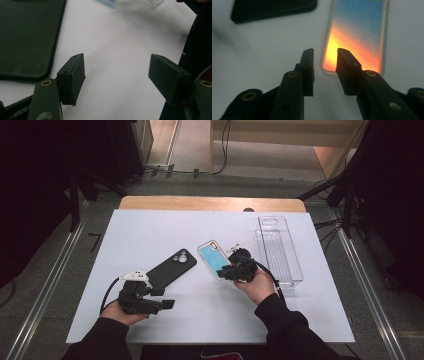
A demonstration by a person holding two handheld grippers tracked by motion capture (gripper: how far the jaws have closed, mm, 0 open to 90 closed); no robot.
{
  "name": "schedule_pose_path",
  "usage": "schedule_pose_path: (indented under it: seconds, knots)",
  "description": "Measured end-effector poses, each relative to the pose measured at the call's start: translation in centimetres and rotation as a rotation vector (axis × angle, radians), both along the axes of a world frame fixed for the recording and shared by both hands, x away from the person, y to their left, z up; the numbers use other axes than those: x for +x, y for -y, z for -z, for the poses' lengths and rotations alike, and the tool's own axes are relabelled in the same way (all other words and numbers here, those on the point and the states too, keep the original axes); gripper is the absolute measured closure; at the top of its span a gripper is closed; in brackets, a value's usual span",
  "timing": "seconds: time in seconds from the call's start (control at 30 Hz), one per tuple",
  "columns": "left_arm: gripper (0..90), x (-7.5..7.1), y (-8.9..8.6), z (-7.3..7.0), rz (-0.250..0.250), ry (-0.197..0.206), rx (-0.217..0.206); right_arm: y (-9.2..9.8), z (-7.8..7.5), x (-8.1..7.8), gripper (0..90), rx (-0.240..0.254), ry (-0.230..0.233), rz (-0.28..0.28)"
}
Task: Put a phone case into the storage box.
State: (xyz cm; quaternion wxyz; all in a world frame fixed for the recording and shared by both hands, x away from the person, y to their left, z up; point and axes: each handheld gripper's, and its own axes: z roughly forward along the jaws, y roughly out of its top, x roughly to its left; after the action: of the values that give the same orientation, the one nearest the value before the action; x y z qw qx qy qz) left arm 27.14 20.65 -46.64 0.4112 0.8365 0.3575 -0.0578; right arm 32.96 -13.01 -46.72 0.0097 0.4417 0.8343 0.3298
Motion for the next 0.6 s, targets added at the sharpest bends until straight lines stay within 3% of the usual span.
schedule_pose_path:
  seconds: [0.03,0.07,0.13,0.23,0.43,0.6]
  knots:
    - [29.7,0.0,0.0,0.0,0.000,0.000,0.000,0.0,0.0,0.0,58.9,0.000,0.000,0.000]
    - [29.7,-0.1,0.1,0.0,0.005,0.002,-0.002,0.5,-0.7,-0.6,48.7,0.039,0.012,-0.039]
    - [29.6,-0.1,0.1,0.0,0.009,0.004,-0.002,1.0,-1.2,-1.2,44.4,0.079,0.013,-0.075]
    - [29.7,0.0,0.1,-0.1,0.007,0.005,-0.004,1.9,-2.0,-2.1,38.8,0.101,0.035,-0.107]
    - [29.7,0.0,0.1,-0.1,0.009,0.005,-0.009,4.3,-2.5,-3.8,26.8,0.172,0.027,-0.123]
    - [29.7,-0.1,0.1,-0.1,0.012,0.009,-0.015,5.8,-2.5,-5.1,26.6,0.163,0.040,-0.144]
